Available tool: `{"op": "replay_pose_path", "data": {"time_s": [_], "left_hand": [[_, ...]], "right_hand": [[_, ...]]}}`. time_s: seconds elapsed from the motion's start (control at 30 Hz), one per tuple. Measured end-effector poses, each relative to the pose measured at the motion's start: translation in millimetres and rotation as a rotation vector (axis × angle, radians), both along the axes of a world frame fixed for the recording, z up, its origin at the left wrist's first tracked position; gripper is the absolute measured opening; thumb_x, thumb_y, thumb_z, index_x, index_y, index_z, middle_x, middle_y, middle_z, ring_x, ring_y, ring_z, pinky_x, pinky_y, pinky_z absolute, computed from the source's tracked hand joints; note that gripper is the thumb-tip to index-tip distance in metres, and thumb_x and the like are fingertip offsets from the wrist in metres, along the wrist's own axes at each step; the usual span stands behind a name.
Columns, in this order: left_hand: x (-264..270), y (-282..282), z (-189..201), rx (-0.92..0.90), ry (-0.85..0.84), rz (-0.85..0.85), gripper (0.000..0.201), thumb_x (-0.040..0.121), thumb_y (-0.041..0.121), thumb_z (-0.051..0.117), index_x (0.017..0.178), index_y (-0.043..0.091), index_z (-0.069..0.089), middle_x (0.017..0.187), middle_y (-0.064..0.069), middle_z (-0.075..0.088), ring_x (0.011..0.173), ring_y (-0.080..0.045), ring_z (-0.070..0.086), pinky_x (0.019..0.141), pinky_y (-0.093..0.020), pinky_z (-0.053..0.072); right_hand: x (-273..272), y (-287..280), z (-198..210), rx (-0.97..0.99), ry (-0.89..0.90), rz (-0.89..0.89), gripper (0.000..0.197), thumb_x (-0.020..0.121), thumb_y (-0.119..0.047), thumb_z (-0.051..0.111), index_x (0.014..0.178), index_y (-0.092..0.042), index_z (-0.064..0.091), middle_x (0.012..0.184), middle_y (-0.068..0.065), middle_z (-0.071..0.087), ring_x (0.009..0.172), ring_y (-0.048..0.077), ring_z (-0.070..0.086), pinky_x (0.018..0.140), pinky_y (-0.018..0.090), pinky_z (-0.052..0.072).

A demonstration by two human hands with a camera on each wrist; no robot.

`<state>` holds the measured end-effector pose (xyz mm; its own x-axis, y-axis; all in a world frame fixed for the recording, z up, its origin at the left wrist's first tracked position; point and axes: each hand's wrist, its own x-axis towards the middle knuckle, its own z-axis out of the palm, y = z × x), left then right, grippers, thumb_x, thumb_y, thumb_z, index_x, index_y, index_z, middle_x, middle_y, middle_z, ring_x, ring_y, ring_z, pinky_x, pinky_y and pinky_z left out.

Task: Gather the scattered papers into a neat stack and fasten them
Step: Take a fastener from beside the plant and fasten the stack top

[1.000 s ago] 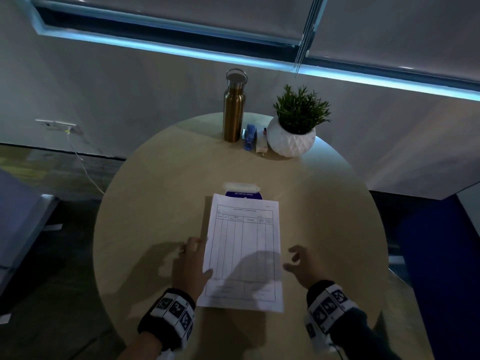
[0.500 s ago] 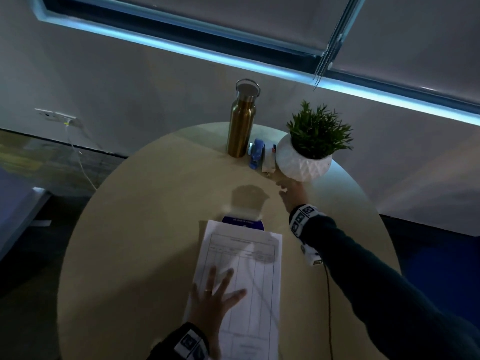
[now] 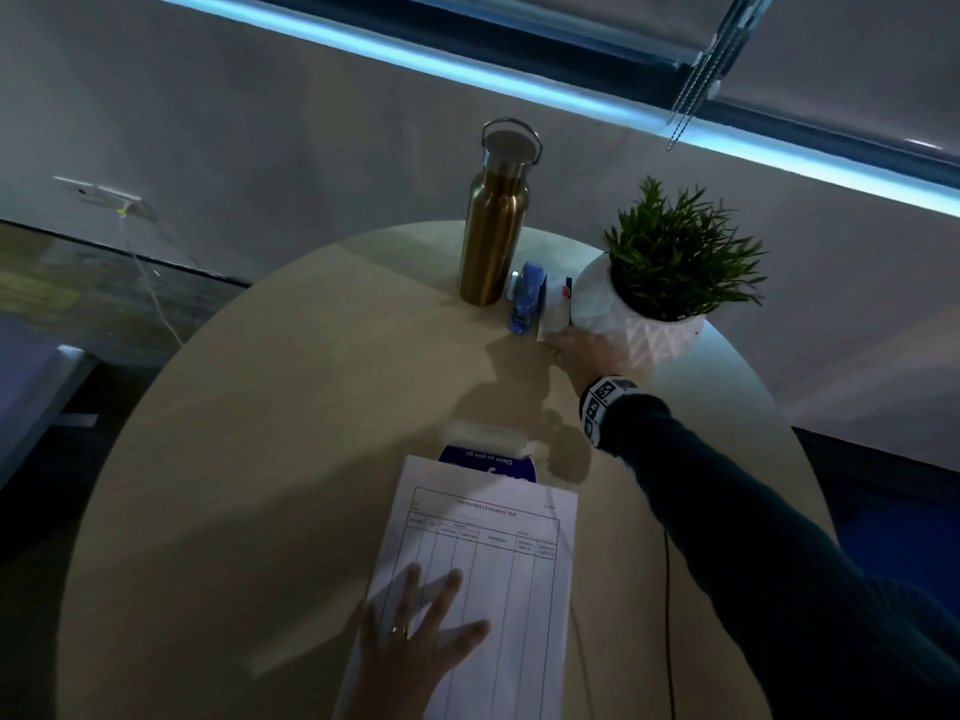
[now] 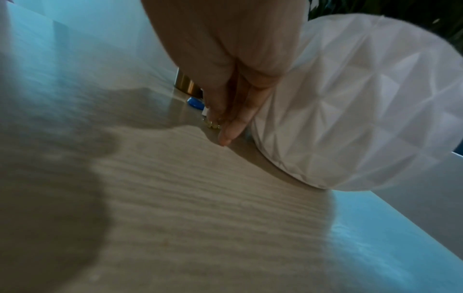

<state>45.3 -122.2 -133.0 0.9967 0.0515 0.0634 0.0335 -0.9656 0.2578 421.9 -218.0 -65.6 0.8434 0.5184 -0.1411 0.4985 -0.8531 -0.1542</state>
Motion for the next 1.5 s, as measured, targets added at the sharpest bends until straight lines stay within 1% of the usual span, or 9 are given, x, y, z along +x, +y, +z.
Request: {"op": "replay_pose_path", "data": {"time_s": [0.33,0.47,0.57,0.63,0.73,0.87,1.0,1.17,1.5], "left_hand": [[-4.9,-1.5,1.7,0.078,0.055,0.058,0.09,0.073,0.073,0.055,0.143,0.045,0.008,0.144,0.004,0.035,0.126,-0.032,0.043,0.08,-0.058,0.049],[-6.5,6.3,9.2,0.016,0.314,-0.058,0.098,0.058,0.067,0.07,0.14,0.052,0.018,0.14,0.006,0.043,0.141,-0.031,0.023,0.093,-0.061,0.038],[-2.5,14.3,33.2,0.023,0.615,-0.237,0.138,0.02,0.065,0.08,0.136,0.06,0.006,0.157,0.003,0.007,0.14,-0.037,0.004,0.089,-0.078,0.024],[0.4,16.2,45.9,-0.055,0.728,-0.297,0.14,0.041,0.054,0.085,0.129,0.058,-0.024,0.145,0.011,-0.04,0.133,-0.032,-0.035,0.095,-0.08,0.001],[3.7,11.8,64.3,-0.03,0.786,-0.267,0.127,0.06,0.043,0.082,0.138,0.052,-0.019,0.146,0.007,-0.041,0.121,-0.033,-0.052,0.104,-0.076,-0.001],[17.0,16.1,79.6,0.001,0.864,-0.299,0.109,0.062,0.042,0.081,0.146,0.036,0.012,0.157,0.002,-0.018,0.142,-0.039,-0.02,0.111,-0.067,0.009],[63.1,33.2,97.3,-0.234,0.683,-0.185,0.048,0.081,0.019,0.066,0.127,0.016,0.052,0.141,-0.008,0.043,0.131,-0.028,0.039,0.107,-0.045,0.033],[133.8,40.3,95.1,-0.204,0.298,-0.149,0.037,0.09,0.004,0.045,0.127,0.004,0.051,0.133,-0.015,0.047,0.121,-0.033,0.046,0.099,-0.047,0.039],[159.1,47.5,67.7,-0.031,0.382,-0.301,0.033,0.093,0.006,0.045,0.125,0.002,0.054,0.129,-0.018,0.048,0.118,-0.033,0.045,0.092,-0.043,0.038]], "right_hand": [[4.1,4.5,-1.3,-0.049,-0.001,0.034,0.026,0.09,-0.004,0.047,0.112,-0.008,0.062,0.112,0.015,0.061,0.103,0.033,0.059,0.088,0.041,0.046],[-5.4,-4.1,-5.6,0.059,0.009,0.052,0.018,0.084,0.003,0.051,0.089,-0.004,0.067,0.102,0.017,0.065,0.092,0.031,0.063,0.083,0.039,0.049],[-33.5,-11.3,5.9,0.26,0.002,-0.039,0.018,0.081,0.006,0.053,0.075,-0.008,0.062,0.077,0.017,0.057,0.073,0.026,0.054,0.068,0.035,0.043],[-70.5,-20.7,16.9,0.369,0.038,-0.074,0.01,0.082,0.003,0.055,0.074,-0.001,0.06,0.076,0.016,0.057,0.07,0.027,0.053,0.065,0.037,0.044],[-153.0,-43.9,32.5,0.468,0.168,-0.088,0.008,0.085,0.003,0.056,0.08,0.001,0.062,0.081,0.019,0.062,0.067,0.032,0.059,0.065,0.041,0.05],[-287.7,-78.6,57.2,0.541,0.392,-0.047,0.015,0.089,-0.013,0.052,0.088,-0.006,0.065,0.09,0.006,0.065,0.077,0.017,0.061,0.071,0.025,0.052],[-396.4,-94.8,54.5,0.423,0.68,0.14,0.014,0.093,-0.019,0.05,0.09,-0.014,0.063,0.097,0.0,0.063,0.086,0.01,0.059,0.08,0.023,0.05],[-461.4,-80.9,27.0,0.282,0.683,0.292,0.014,0.09,-0.012,0.047,0.086,-0.009,0.06,0.092,0.011,0.062,0.082,0.025,0.056,0.071,0.032,0.046],[-465.0,-51.4,19.6,0.189,0.561,0.274,0.012,0.07,-0.004,0.066,0.068,-0.013,0.058,0.076,0.005,0.062,0.067,0.021,0.058,0.056,0.024,0.041]]}}
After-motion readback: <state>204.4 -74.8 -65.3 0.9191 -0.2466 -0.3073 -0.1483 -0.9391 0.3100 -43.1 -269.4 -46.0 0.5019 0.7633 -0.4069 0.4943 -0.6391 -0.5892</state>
